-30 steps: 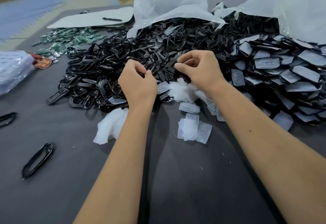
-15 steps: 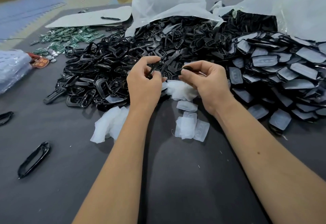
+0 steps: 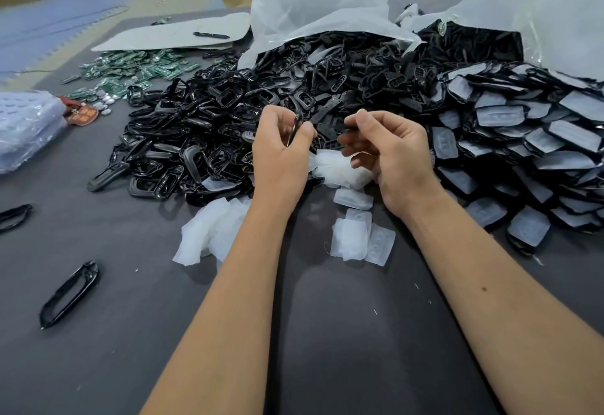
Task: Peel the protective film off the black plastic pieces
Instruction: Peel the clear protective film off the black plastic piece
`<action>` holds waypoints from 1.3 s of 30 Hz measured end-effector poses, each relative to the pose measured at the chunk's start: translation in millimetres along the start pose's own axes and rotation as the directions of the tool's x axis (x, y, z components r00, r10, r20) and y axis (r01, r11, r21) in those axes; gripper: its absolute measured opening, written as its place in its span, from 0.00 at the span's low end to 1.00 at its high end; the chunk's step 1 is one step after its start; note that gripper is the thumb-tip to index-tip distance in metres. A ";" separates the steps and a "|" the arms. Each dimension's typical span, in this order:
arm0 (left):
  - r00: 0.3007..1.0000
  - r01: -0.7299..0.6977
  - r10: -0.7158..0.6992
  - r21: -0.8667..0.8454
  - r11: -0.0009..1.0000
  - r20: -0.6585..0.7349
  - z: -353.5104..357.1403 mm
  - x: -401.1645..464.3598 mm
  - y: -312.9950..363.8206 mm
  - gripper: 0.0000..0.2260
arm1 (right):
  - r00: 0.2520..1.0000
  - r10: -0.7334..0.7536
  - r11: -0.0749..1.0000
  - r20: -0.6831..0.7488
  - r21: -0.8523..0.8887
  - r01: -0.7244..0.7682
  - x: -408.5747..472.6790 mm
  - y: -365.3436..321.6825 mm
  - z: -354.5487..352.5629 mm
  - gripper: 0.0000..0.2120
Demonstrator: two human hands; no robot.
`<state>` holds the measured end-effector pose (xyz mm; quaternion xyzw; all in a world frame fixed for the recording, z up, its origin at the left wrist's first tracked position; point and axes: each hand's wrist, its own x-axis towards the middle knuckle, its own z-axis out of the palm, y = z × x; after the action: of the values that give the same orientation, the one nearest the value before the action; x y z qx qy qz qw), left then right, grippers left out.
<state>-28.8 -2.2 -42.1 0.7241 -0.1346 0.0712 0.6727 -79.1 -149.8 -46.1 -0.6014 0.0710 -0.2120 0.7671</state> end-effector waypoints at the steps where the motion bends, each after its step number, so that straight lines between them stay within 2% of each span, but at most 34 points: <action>1: 1.000 0.000 0.000 0.003 1.000 0.008 0.3 -0.4 0.5 0.04 | 1.000 -0.009 1.000 0.009 -0.012 0.010 0.0 0.5 -0.6 0.05; 4: 0.999 0.029 -0.027 -0.044 0.999 0.044 0.8 -1.1 -1.0 0.04 | 0.998 -0.057 0.996 0.032 -0.065 0.059 -0.6 3.9 -1.7 0.06; 9: 0.997 -0.013 0.011 0.018 1.000 0.071 -1.5 0.3 -6.6 0.16 | 0.990 -0.124 0.979 0.061 -0.158 0.133 -0.7 7.1 -0.5 0.08; 14: 1.000 0.006 -0.006 0.026 1.000 -0.007 -1.2 1.8 -10.0 0.12 | 0.991 -0.130 0.968 0.029 -0.211 0.133 -0.3 9.1 2.7 0.04; 17: 1.000 0.031 -0.031 -0.055 0.998 -0.001 -1.1 -0.8 -9.9 0.07 | 0.992 -0.130 0.968 0.010 -0.216 0.129 -0.4 8.3 2.6 0.03; 20: 0.999 0.040 -0.039 -0.051 0.998 0.022 -0.9 -1.2 -9.8 0.09 | 0.990 -0.142 0.966 0.001 -0.217 0.138 -0.8 8.1 2.7 0.02; 24: 0.997 0.051 -0.050 -0.015 0.999 0.058 0.2 -0.2 -9.5 0.17 | 0.987 -0.162 0.956 -0.018 -0.252 0.152 -0.6 9.7 2.9 0.05; 27: 0.997 0.032 -0.034 0.030 0.999 0.070 -0.3 -0.2 -10.3 0.18 | 0.978 -0.195 0.930 -0.068 -0.330 0.162 1.3 12.6 2.3 0.05; 32: 0.998 0.001 -0.007 0.097 0.995 0.056 -1.0 -1.0 -12.4 0.12 | 0.956 -0.259 0.873 -0.139 -0.458 0.170 0.0 13.1 4.3 0.09; 36: 0.999 -0.020 0.015 0.140 0.990 0.038 0.1 -1.1 -13.9 0.13 | 0.916 -0.381 0.771 -0.124 -0.590 0.241 -4.5 9.3 6.4 0.06; 39: 0.999 -0.035 0.029 0.162 0.986 0.038 0.0 -1.3 -13.4 0.13 | 0.904 -0.420 0.732 -0.074 -0.616 0.290 -7.5 6.0 9.5 0.06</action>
<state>-26.2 -1.3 -55.2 0.7753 -0.1521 0.0797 0.6078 -80.9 -137.1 -50.4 -0.7864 0.0965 -0.3842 0.4740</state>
